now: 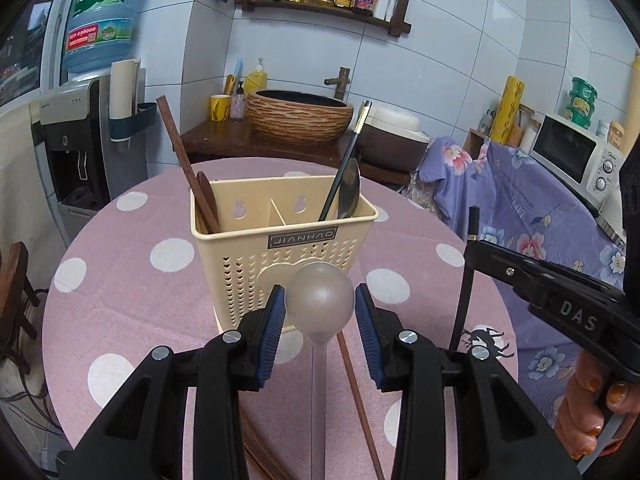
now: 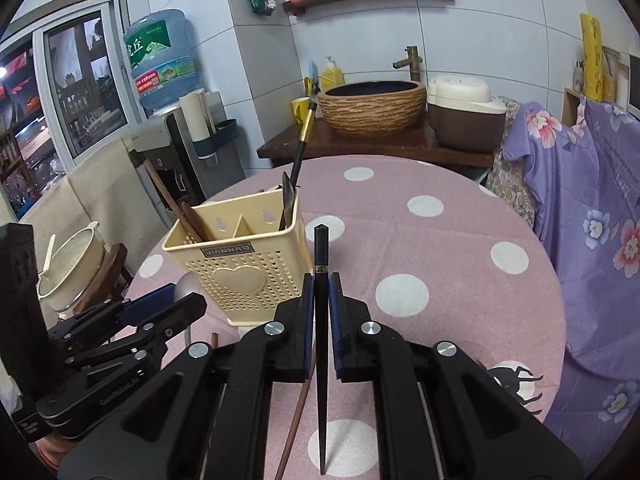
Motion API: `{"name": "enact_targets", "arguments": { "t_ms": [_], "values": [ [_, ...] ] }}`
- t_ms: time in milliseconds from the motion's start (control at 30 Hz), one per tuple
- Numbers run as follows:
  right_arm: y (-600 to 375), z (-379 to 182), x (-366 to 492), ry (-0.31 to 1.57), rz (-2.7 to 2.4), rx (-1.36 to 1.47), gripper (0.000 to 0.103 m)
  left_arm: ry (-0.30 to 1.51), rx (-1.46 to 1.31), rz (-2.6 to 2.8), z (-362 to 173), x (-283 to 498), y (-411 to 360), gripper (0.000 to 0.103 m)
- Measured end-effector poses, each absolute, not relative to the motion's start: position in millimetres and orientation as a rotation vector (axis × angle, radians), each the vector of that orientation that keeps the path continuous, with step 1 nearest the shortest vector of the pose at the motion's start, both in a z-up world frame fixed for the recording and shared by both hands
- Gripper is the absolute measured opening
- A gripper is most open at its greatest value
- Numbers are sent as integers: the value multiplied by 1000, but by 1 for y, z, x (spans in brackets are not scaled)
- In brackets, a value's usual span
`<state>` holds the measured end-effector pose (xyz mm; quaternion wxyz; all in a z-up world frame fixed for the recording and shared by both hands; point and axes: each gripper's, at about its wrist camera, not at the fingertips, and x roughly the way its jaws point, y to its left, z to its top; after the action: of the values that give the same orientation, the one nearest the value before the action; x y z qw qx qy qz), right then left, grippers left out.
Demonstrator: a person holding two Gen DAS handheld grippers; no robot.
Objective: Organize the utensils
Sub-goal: 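Lift both utensils over the cream holder, lower them in, open both tools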
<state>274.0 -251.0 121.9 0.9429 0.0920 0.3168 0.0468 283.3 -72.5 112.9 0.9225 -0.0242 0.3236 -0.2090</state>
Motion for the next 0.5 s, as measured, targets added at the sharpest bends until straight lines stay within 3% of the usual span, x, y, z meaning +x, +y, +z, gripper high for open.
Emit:
{"name": "enact_targets", "arguments": {
  "t_ms": [333,500],
  "values": [
    [-252,149,261,599,111,157,8,583,-102,-412,135,285,-64,36],
    [-249,185,262,567,143,153,8,494,-138,-376,170,294,-54,36]
  ]
}}
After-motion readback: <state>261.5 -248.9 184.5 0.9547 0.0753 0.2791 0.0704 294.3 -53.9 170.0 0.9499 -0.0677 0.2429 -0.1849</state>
